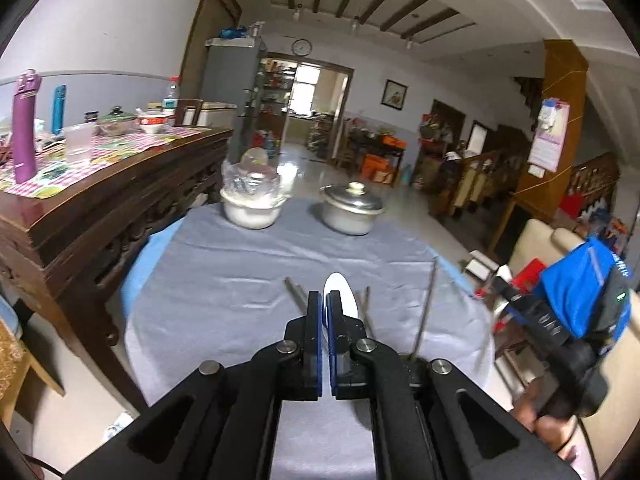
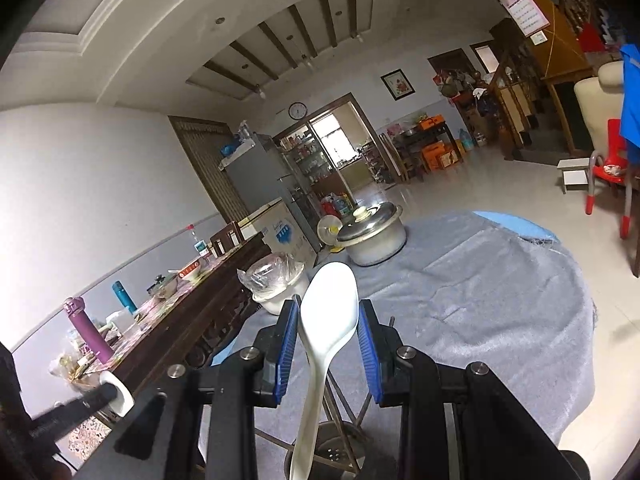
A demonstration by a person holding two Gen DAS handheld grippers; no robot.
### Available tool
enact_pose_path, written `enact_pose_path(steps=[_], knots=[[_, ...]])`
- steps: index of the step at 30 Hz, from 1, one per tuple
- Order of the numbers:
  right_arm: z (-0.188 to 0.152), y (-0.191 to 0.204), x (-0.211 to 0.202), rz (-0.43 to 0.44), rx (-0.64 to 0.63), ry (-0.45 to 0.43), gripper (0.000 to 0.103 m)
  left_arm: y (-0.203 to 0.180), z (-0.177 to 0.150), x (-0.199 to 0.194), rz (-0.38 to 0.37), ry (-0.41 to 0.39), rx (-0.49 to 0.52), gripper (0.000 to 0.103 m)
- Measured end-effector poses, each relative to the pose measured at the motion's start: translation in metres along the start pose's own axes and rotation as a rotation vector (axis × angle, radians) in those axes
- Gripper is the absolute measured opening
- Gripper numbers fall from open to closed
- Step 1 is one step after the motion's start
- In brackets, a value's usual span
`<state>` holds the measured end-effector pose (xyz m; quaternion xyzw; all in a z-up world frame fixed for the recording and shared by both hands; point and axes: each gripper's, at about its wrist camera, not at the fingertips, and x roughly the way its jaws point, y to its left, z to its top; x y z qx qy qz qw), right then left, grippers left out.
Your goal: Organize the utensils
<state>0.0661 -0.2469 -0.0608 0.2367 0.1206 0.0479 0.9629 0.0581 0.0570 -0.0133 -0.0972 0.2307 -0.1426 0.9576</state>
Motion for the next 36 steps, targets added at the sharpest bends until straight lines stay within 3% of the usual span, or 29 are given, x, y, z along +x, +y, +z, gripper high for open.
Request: enact_pose_path(steps=[7, 15, 26, 36], knots=[[-0.004, 0.001, 0.006, -0.031, -0.026, -0.036, 0.032, -0.025, 0.011, 0.009, -0.002, -0.056, 0.02, 0.002], [-0.016, -0.002, 0.02, -0.068, -0.04, -0.055, 0.032, -0.062, 0.001, 0.036, 0.073, -0.073, 0.112, 0.002], [-0.022, -0.015, 0.038, -0.022, 0.01, -0.041, 0.032, -0.065, 0.005, 0.055, 0.128, -0.067, 0.111, 0.002], [-0.036, -0.009, 0.038, 0.026, -0.039, -0.04, 0.032, -0.07, -0.003, 0.065, 0.161, -0.054, 0.11, 0.002]])
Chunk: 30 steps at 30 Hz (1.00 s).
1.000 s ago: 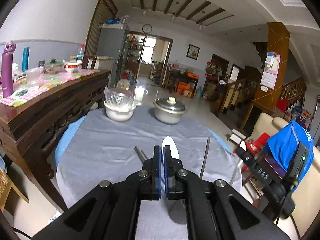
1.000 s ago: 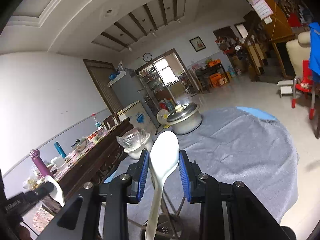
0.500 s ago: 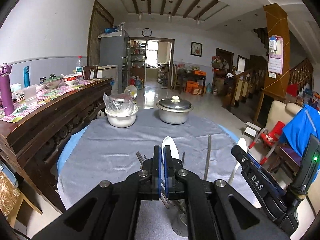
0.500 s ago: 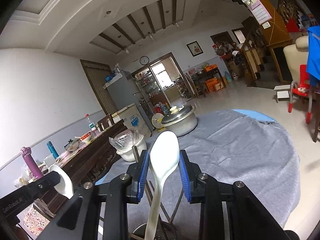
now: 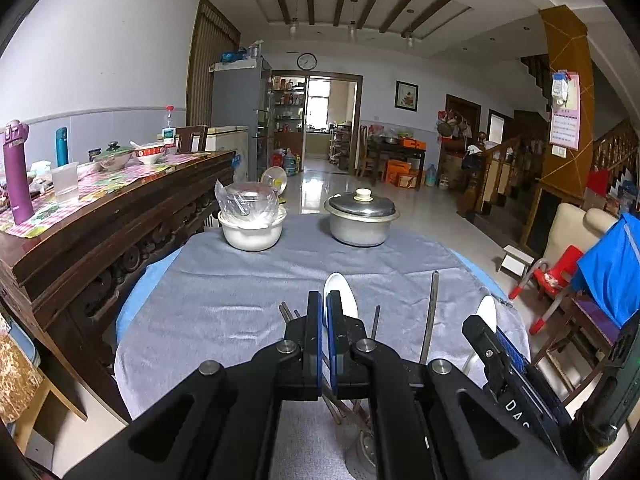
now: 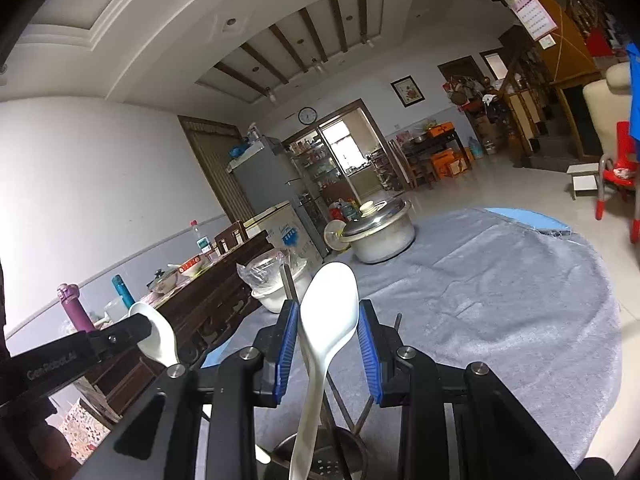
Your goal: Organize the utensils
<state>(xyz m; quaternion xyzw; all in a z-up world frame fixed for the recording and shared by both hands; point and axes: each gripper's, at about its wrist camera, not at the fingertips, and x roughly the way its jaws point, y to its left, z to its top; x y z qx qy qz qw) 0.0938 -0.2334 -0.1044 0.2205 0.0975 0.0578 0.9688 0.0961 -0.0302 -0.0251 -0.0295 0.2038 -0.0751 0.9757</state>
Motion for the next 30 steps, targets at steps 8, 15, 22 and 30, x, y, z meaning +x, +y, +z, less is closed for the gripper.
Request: enact_pose_path(steps=[8, 15, 22, 30], knots=[[-0.003, -0.003, 0.0, -0.009, -0.015, -0.013, 0.033, -0.007, -0.005, 0.005, 0.008, 0.014, 0.028, 0.002], [-0.007, -0.003, 0.0, -0.027, -0.029, -0.031, 0.033, -0.014, -0.01, 0.009, 0.008, 0.031, 0.043, 0.002], [-0.011, -0.002, -0.003, -0.028, -0.055, -0.054, 0.033, -0.015, -0.011, 0.011, -0.001, 0.043, 0.053, 0.002], [-0.019, -0.003, -0.004, -0.024, -0.085, -0.052, 0.033, -0.016, -0.014, 0.011, -0.018, 0.059, 0.06, 0.002]])
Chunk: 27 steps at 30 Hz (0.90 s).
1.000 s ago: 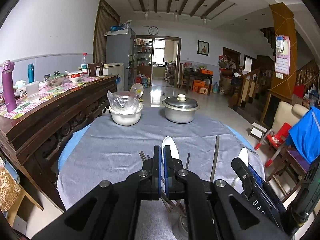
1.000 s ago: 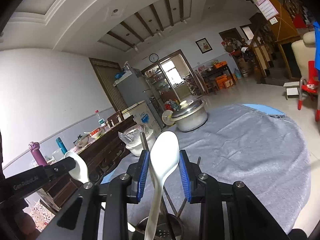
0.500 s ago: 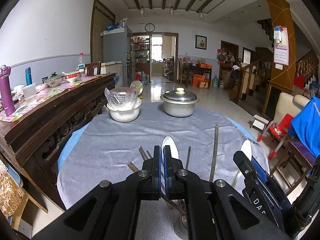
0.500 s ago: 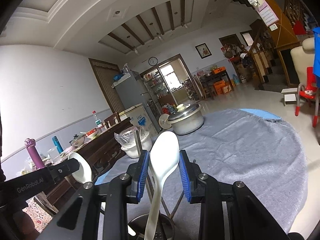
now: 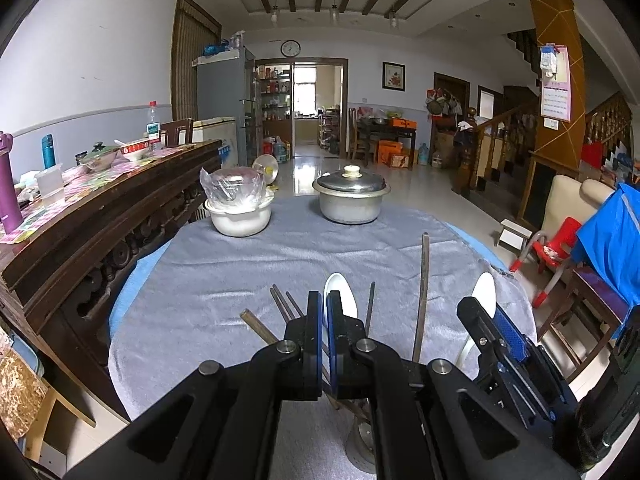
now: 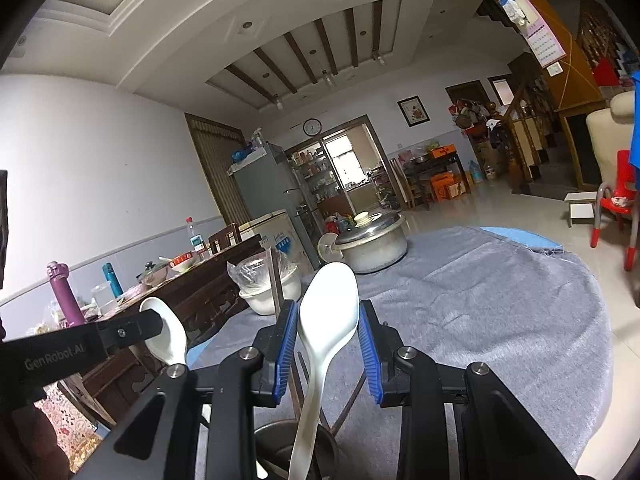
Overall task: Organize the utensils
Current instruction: 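Lower the white spoons into the grey holder and open both grippers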
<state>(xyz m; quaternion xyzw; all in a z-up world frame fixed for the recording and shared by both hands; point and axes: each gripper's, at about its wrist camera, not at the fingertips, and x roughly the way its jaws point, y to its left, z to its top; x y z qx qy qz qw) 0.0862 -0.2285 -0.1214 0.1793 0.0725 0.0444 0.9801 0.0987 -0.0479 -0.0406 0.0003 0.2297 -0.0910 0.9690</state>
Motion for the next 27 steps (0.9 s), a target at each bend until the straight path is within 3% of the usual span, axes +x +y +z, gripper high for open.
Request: enact_pose_path(steps=[27], knots=[[-0.005, 0.013, -0.005, 0.024, -0.072, -0.012, 0.035, 0.008, 0.004, -0.006, -0.064, 0.009, -0.028, 0.004]])
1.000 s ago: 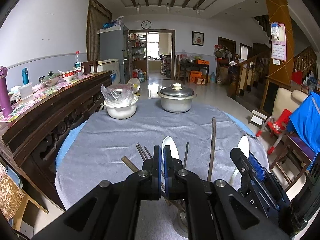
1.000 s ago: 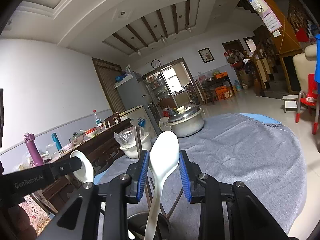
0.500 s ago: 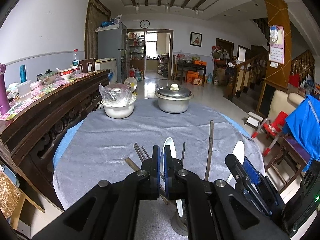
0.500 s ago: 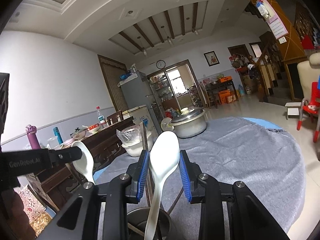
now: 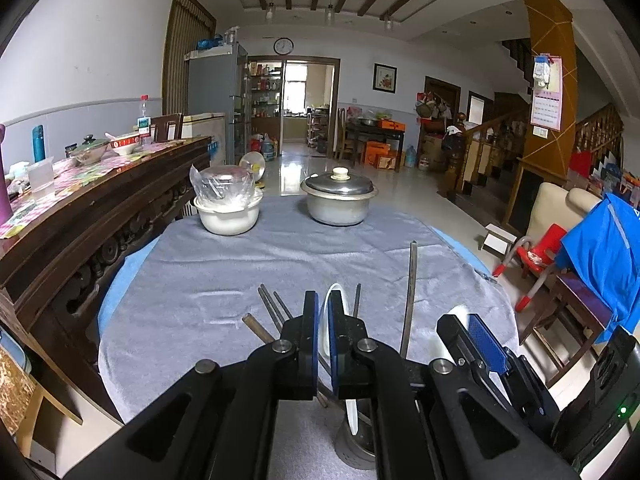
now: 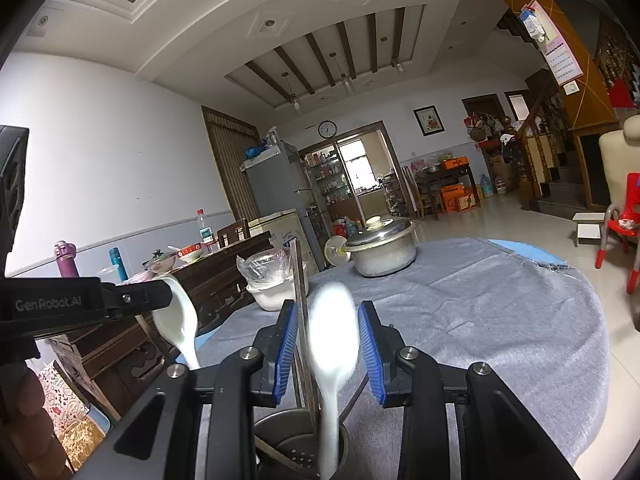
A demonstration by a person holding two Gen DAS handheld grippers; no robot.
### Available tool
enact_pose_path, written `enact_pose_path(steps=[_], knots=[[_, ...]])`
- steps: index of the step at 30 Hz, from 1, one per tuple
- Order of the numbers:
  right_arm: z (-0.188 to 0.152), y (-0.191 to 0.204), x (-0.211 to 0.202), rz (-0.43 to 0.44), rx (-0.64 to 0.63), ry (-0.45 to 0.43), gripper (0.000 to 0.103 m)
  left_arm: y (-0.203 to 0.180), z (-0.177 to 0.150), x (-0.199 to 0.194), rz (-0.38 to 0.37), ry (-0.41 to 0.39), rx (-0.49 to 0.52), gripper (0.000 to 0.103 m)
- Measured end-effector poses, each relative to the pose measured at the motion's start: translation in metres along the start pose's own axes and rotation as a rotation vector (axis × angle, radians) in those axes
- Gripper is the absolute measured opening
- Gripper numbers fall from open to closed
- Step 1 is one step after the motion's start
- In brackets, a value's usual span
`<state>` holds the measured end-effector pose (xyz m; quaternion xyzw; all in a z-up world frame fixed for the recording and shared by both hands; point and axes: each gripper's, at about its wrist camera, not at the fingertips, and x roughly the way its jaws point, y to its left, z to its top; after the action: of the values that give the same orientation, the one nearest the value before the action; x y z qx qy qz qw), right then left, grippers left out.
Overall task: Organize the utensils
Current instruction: 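Lower the white spoons into the grey holder and open both grippers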
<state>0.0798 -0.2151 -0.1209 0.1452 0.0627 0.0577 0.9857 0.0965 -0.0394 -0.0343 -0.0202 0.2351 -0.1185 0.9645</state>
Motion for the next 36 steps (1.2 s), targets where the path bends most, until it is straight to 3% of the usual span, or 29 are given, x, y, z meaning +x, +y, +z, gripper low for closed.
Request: enact_pose_path(steps=[12, 16, 18, 20, 23, 30, 33, 36], knots=[[0.004, -0.013, -0.001, -0.026, 0.046, -0.01, 0.034, 0.004, 0.002, -0.002, 0.007, -0.009, -0.02, 0.007], [0.008, -0.025, -0.002, -0.049, 0.092, -0.015, 0.034, 0.014, 0.004, -0.01, 0.031, -0.032, -0.048, 0.023], [0.01, -0.032, -0.003, -0.065, 0.109, -0.014, 0.034, 0.02, 0.007, -0.017, 0.048, -0.052, -0.054, 0.026], [0.011, -0.039, -0.004, -0.08, 0.129, -0.017, 0.034, 0.027, 0.011, -0.025, 0.075, -0.077, -0.062, 0.044], [0.013, -0.048, -0.005, -0.095, 0.154, -0.016, 0.034, 0.038, 0.016, -0.042, 0.132, -0.143, -0.08, 0.059], [0.014, -0.062, -0.009, -0.125, 0.207, 0.002, 0.039, 0.066, 0.02, -0.062, 0.256, -0.219, -0.083, 0.07], [0.013, -0.067, -0.008, -0.141, 0.226, 0.015, 0.049, 0.08, 0.017, -0.058, 0.278, -0.197, -0.114, 0.073], [0.011, -0.076, -0.007, -0.154, 0.258, 0.038, 0.049, 0.095, 0.011, -0.049, 0.298, -0.142, -0.166, 0.073]])
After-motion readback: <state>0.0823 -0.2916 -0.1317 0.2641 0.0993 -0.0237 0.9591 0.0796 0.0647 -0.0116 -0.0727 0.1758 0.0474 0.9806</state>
